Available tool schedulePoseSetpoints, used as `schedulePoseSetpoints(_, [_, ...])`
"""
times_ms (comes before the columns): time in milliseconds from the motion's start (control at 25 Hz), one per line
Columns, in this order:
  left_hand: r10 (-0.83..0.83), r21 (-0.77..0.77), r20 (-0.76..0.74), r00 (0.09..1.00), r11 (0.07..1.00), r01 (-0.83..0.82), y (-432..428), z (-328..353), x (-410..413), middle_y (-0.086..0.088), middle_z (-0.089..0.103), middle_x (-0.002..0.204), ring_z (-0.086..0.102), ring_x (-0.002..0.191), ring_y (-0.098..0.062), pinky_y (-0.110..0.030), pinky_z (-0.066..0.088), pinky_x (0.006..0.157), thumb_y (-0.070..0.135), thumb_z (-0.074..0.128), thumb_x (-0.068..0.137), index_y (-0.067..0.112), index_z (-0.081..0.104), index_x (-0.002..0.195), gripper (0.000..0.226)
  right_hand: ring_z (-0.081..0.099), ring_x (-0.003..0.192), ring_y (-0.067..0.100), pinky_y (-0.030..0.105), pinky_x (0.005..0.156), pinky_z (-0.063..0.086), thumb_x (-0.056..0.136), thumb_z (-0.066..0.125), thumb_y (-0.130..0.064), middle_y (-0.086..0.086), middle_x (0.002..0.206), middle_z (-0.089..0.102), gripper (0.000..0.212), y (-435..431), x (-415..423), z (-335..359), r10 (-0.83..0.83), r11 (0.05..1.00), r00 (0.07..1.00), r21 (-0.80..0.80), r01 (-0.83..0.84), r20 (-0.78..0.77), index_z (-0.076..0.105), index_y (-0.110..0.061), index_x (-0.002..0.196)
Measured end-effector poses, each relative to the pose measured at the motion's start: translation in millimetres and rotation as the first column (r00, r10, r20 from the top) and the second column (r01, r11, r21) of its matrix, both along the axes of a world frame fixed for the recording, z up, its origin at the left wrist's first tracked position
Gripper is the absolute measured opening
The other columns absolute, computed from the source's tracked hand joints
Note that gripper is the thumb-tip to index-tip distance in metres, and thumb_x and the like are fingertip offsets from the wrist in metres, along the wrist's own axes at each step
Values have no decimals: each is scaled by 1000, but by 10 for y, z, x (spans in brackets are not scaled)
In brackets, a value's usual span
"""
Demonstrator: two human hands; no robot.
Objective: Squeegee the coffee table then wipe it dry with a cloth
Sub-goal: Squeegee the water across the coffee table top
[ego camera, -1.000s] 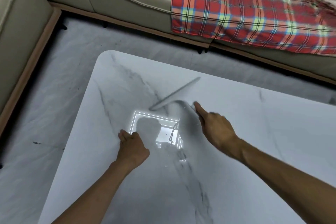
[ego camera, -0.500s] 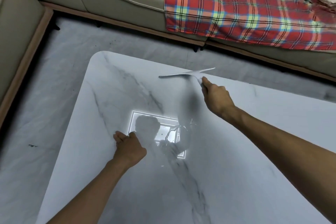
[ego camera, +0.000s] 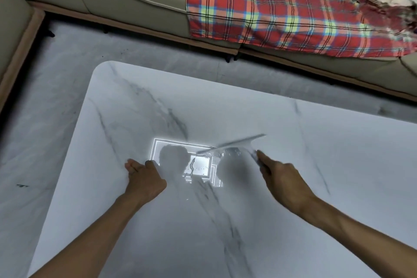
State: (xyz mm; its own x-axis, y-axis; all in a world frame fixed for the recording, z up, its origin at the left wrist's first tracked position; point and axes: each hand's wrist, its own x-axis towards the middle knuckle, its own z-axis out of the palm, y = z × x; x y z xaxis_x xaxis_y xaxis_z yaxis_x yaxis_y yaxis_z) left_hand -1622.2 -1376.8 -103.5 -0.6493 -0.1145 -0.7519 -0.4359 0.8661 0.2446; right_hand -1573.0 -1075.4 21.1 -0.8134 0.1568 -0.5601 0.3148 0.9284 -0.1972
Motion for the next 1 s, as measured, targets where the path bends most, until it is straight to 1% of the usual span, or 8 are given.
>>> schedulePoseSetpoints(160, [26,48,-40,999,999,-24,-69,-22,76,-33,8,153,10,144,-46,-49,18,119,9,51,88,-7,37,134,51,62,84,48,48,72,50,101,35,-26,29,97,67,35,308,-820,-256,-63,996,967,45,76,-246,46,-13,132])
schedulePoseSetpoints(320, [1,88,-71,997,996,5,-151,-104,389,-35,18,147,7,146,-40,-45,15,121,3,43,83,-4,42,115,33,62,78,41,42,52,53,99,27,-24,26,94,61,30,268,-1200,-525,-300,954,940,-25,300,-162,43,-11,121])
schedulePoseSetpoints(440, [-32,74,-42,999,997,35,-124,-155,620,-38,6,152,-1,147,-44,-45,12,121,4,43,84,-4,37,129,46,61,83,42,46,62,53,98,29,-16,23,97,63,37,-8,-768,-613,-231,973,964,-4,232,-129,33,-10,134])
schedulePoseSetpoints(560, [-54,75,-4,999,996,54,-70,-137,612,-41,-7,152,-10,146,-47,-45,7,121,5,43,85,-4,30,135,52,59,86,42,34,65,36,97,35,-9,20,96,67,54,-204,-125,-530,-158,987,986,17,159,-44,19,-16,149])
schedulePoseSetpoints(680, [-65,62,34,997,996,63,-56,-88,590,-45,-7,150,-10,144,-52,-45,5,121,4,43,84,-8,26,135,55,54,71,34,33,62,41,100,33,-17,7,76,61,49,-280,207,-203,-146,985,987,-82,151,64,26,-21,148])
schedulePoseSetpoints(760, [-69,73,46,997,995,66,-54,-55,584,-44,-7,150,-10,144,-51,-45,7,121,4,43,82,-7,27,134,55,52,65,30,37,62,48,101,33,-22,6,73,58,40,-237,17,-62,-202,967,979,-158,201,15,39,-18,139])
schedulePoseSetpoints(880, [-64,107,50,997,993,58,-76,-15,563,-39,-8,153,-11,146,-46,-45,12,121,4,43,82,-3,30,132,52,62,73,46,52,67,54,100,31,-20,24,88,66,31,-175,-643,-198,-238,968,956,-129,217,-173,46,-10,124])
schedulePoseSetpoints(1000, [-67,157,34,997,986,61,-136,-20,559,-35,-7,155,-10,148,-40,-42,13,121,3,45,82,2,36,122,41,60,71,41,45,59,54,99,29,-18,25,92,64,29,-289,-1067,-453,-292,954,937,-127,271,-190,44,-8,122])
